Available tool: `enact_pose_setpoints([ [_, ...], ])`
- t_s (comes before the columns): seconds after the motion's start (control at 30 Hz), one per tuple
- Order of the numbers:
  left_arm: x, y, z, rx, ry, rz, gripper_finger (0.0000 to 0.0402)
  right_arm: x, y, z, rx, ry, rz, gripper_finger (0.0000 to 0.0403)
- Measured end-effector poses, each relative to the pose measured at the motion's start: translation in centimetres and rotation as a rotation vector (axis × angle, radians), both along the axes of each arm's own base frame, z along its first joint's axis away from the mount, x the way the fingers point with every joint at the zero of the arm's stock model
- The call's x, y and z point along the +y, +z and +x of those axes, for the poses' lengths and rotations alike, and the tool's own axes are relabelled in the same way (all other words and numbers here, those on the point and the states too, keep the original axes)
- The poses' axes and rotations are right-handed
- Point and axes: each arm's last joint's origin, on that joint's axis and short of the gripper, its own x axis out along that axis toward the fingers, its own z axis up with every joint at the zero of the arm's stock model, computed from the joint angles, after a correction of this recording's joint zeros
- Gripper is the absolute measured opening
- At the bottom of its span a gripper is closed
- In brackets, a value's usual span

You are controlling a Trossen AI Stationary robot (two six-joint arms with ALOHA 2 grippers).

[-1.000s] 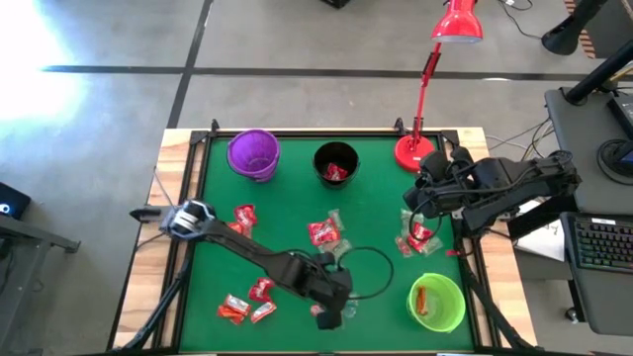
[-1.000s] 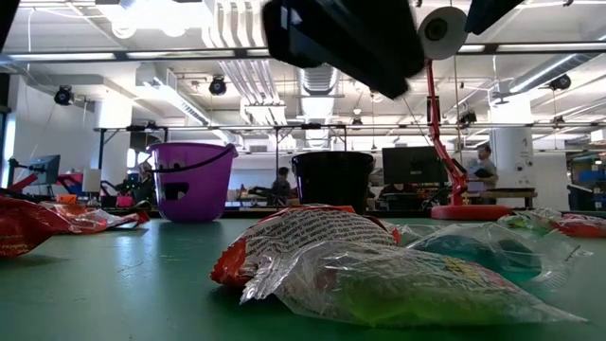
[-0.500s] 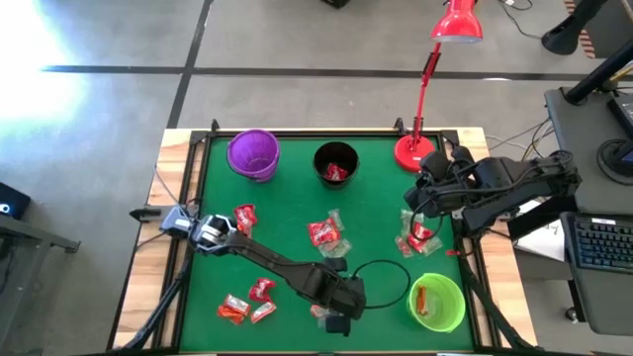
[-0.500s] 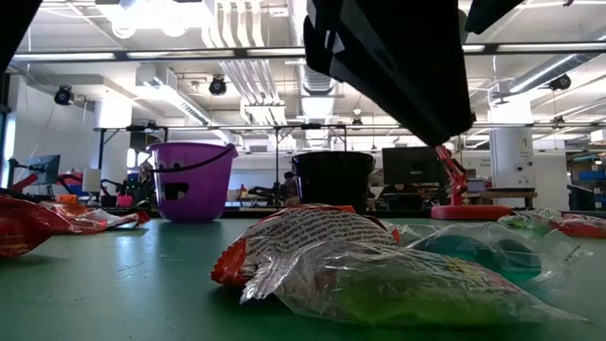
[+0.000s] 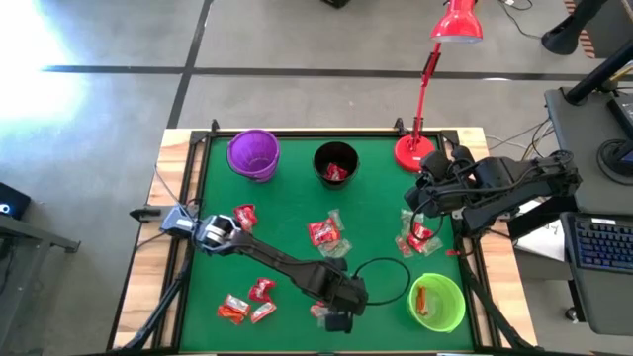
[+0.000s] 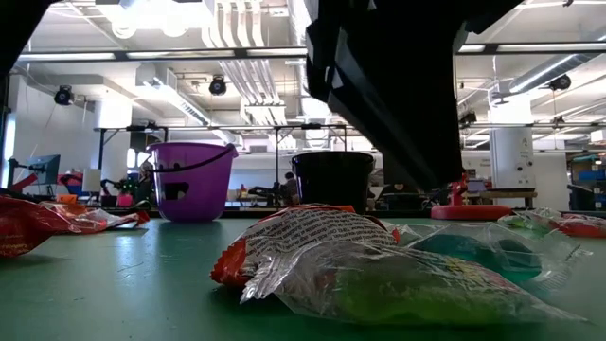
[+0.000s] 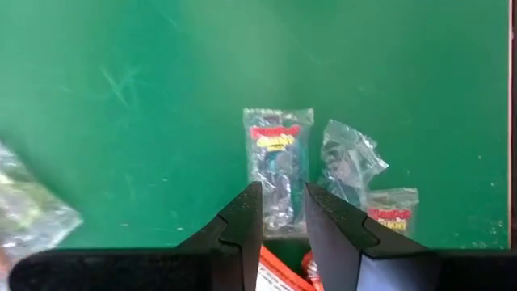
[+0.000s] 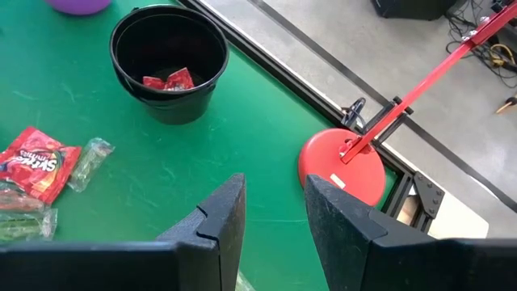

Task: Sort candy
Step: Put the blue gummy into the violet bucket

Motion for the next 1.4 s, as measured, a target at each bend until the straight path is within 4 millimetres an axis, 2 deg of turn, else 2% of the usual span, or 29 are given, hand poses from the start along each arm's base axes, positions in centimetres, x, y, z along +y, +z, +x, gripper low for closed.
enact_pose_setpoints([
  [0.27, -0.2, -1.4, 0.4, 0.017, -0.01, -0.024, 0.0077, 0.0, 0.0, 0.0, 0.0, -0.001, 0.0, 0.0123],
  [0.5, -0.2, -1.7, 0.6, 0.008, -0.009, -0.041, 0.0077, 0.0, 0.0, 0.0, -0.001, -0.001, 0.001, 0.0123],
  [0.97, 0.4, -3.7, 0.3, 0.052, 0.051, -0.039, 0.0074, 0.0, 0.0, 0.0, 0.0, -0.001, 0.001, 0.0123],
  [1.07, 0.4, -3.7, 0.3, 0.047, 0.044, -0.037, 0.0056, 0.0, 0.0, 0.0, 0.005, 0.006, -0.002, 0.0123],
  [1.2, 0.4, -3.7, 0.5, 0.03, 0.022, -0.031, 0.001, 0.0, 0.0, 0.0, 0.008, 0.009, -0.003, 0.0123],
  [1.4, 0.6, -3.6, 0.6, 0.025, 0.016, -0.029, 0.0003, 0.0, 0.0, 0.0, 0.009, 0.011, -0.004, 0.0123],
])
